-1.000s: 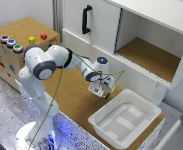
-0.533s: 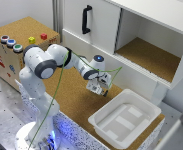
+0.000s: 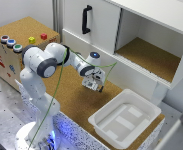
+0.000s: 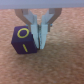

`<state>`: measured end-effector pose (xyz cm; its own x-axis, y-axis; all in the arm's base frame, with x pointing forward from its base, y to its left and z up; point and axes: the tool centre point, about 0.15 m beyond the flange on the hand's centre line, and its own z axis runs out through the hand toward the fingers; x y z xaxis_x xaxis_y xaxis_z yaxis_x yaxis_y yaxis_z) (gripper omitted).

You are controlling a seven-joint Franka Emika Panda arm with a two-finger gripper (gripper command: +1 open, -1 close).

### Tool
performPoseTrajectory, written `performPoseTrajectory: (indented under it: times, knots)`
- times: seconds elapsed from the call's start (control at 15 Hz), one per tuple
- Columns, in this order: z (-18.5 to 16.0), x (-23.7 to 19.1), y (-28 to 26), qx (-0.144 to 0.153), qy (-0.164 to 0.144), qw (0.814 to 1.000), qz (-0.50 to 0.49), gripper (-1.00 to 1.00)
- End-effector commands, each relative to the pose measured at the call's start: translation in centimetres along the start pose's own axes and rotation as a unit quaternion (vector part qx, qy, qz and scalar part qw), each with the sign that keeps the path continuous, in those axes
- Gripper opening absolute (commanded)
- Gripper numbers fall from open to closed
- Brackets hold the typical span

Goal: Slide the purple block towards the left

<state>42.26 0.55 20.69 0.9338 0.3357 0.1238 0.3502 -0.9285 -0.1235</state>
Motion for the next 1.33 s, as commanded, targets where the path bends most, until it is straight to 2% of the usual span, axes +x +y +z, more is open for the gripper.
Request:
performPoseTrajectory:
  times: [0.0, 0.27, 0.4, 0.53, 0.73, 0.8, 0.87, 1.0, 1.27]
  knots:
    - [-0.7, -1.0, -5.5, 0.037, 0.005, 0.999, -0.037, -1.00]
    - [-0.1, -2.3, -8.5, 0.025, -0.016, 0.998, -0.053, -1.00]
    - [-0.7, -2.9, -9.7, 0.007, -0.006, 0.998, -0.063, -1.00]
    - [-2.5, -2.3, -8.7, -0.010, 0.007, 1.000, -0.020, -1.00]
    - [-5.1, -3.1, -7.1, -0.023, 0.003, 1.000, 0.019, -1.00]
    - [-5.4, -3.2, -7.2, -0.029, -0.019, 0.999, 0.025, 1.00]
    - [-6.3, -3.1, -7.5, -0.041, -0.014, 0.998, 0.040, 1.00]
    - [-7.7, -1.5, -8.7, -0.046, -0.022, 0.997, 0.057, 1.00]
    - [-7.7, -1.5, -8.7, -0.046, -0.022, 0.997, 0.057, 1.00]
